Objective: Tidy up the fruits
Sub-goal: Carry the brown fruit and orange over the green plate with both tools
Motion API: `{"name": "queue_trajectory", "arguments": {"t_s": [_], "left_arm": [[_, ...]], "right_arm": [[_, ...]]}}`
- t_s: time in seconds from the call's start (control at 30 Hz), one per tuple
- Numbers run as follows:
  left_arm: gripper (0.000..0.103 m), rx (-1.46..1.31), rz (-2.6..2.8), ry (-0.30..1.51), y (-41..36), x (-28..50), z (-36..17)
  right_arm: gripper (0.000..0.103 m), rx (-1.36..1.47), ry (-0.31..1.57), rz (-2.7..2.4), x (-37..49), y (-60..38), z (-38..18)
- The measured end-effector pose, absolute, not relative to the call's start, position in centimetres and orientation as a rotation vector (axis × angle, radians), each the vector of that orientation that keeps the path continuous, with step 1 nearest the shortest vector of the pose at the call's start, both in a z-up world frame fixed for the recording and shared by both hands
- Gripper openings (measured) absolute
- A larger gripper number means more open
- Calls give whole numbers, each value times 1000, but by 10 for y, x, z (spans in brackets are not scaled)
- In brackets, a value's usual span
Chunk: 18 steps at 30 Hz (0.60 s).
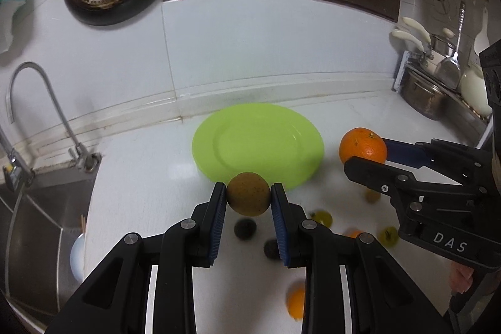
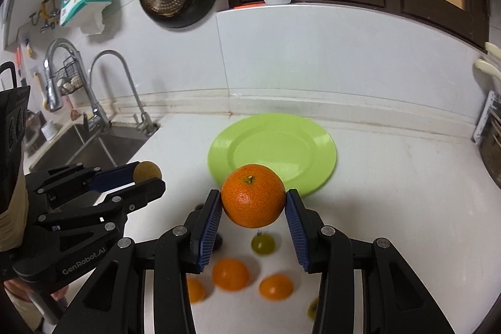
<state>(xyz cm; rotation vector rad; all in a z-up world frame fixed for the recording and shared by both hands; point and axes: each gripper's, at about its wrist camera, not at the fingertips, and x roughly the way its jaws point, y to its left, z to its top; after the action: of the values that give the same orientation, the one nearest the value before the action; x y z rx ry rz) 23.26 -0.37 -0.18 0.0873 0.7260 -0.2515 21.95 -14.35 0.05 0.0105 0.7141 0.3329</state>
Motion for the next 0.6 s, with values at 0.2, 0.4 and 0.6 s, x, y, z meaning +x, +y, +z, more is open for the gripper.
{"name": "queue_trajectory", "arguments": {"t_s": [0.2, 0.4, 0.6], "left_arm": [[29, 100, -276, 756, -7, 276, -7], [29, 120, -305, 798, -11, 317, -21], [29, 144, -315, 850, -16, 349, -42]], "right_arm": [[43, 10, 760, 323, 269, -140, -5], [43, 22, 834, 314, 310, -140, -21], [43, -9, 908, 289, 342, -136, -44]]}}
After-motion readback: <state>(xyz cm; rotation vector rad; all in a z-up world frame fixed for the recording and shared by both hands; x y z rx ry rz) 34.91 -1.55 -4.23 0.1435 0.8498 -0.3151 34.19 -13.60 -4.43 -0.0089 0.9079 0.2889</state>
